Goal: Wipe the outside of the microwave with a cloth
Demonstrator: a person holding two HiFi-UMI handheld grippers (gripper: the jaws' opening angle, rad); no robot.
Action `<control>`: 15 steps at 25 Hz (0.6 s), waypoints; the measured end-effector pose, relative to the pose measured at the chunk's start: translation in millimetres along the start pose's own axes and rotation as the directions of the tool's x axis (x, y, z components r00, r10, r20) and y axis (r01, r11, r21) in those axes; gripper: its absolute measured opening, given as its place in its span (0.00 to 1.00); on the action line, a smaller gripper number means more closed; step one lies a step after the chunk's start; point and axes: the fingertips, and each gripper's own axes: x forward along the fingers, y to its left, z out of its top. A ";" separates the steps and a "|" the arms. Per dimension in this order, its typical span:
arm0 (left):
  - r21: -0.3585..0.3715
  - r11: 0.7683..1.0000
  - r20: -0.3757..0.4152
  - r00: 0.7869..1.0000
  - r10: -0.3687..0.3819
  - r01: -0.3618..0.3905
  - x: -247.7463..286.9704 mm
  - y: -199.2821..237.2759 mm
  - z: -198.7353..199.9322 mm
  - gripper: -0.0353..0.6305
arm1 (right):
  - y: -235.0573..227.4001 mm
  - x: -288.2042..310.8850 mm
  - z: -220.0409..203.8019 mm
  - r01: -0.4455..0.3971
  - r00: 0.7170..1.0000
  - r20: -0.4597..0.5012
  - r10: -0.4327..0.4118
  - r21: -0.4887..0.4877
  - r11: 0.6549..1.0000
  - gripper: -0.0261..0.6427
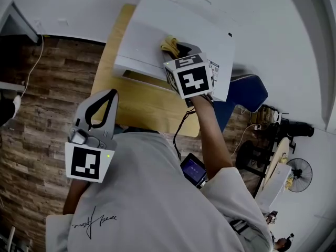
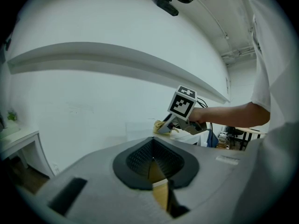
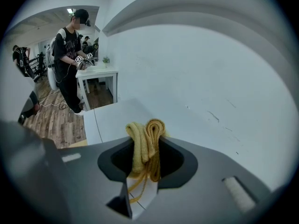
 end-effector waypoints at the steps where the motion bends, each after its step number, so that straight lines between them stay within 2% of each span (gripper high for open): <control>1: -0.005 1.000 0.001 1.000 0.003 -0.003 -0.4 1.0 0.2 0.04 | 2.5 1.0 3.0 -0.004 1.000 0.002 0.004 -0.005 1.000 0.22; 7: -0.013 0.999 -0.002 0.999 0.037 -0.037 -3.9 10.1 0.2 0.04 | 23.0 12.4 26.0 -0.050 0.998 0.034 0.051 -0.030 0.998 0.22; 12: -0.027 0.997 0.006 0.998 0.070 -0.070 -10.5 16.3 1.7 0.04 | 44.1 20.9 48.6 -0.142 0.986 0.087 0.144 -0.025 0.990 0.22; 15: -0.030 0.995 0.006 0.996 0.092 -0.091 -15.8 17.4 1.7 0.04 | 56.9 25.7 60.4 -0.167 0.980 0.100 0.171 -0.044 0.985 0.22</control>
